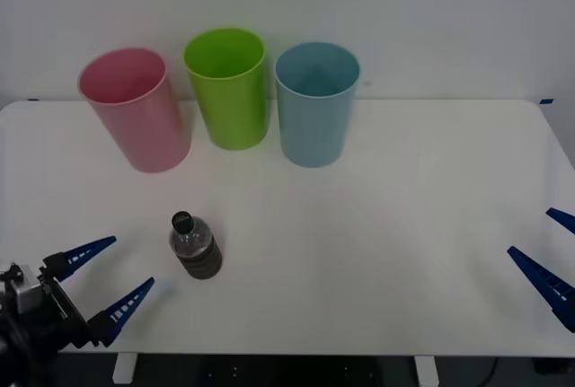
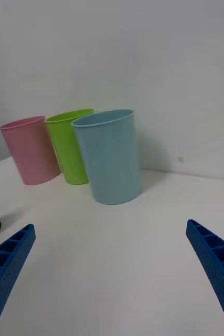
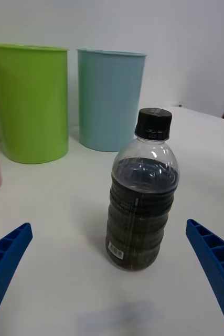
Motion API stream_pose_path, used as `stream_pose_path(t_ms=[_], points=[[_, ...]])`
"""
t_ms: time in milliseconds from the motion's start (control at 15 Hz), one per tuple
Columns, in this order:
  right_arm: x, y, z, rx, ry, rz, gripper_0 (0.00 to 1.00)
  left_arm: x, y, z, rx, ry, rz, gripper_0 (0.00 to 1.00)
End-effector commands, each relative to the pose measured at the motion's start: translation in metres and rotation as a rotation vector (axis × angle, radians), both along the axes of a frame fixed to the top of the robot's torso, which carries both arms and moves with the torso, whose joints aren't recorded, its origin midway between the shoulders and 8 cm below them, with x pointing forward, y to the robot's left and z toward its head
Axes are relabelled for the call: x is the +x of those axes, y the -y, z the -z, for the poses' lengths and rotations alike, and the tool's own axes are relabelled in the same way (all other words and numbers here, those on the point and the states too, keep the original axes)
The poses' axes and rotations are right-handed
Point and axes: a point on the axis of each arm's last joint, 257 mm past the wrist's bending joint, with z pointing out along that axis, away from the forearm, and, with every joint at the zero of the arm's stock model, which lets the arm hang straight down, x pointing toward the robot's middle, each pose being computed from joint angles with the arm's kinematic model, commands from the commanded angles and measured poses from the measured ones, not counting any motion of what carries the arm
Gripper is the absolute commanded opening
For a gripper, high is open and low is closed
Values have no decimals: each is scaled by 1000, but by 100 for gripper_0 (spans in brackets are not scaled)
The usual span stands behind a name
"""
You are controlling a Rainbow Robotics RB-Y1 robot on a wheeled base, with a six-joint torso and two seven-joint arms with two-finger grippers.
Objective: Grasp the object on the table and drop it into the matching bin: aluminum can to the light blue bin, PET bottle to the pink bin.
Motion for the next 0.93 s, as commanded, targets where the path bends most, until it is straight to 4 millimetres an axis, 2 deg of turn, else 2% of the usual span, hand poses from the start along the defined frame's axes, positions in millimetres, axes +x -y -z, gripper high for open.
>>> stream_pose_path(t_ms=[67,533,933], points=[[0,0,0,0,0,0,100,10,12,6,-4,2,24,100],[0,0,0,0,0,0,100,27,45,17,-9,-2,64,100],[0,0,0,0,0,0,100,32,68,23,-12,3,70,100]])
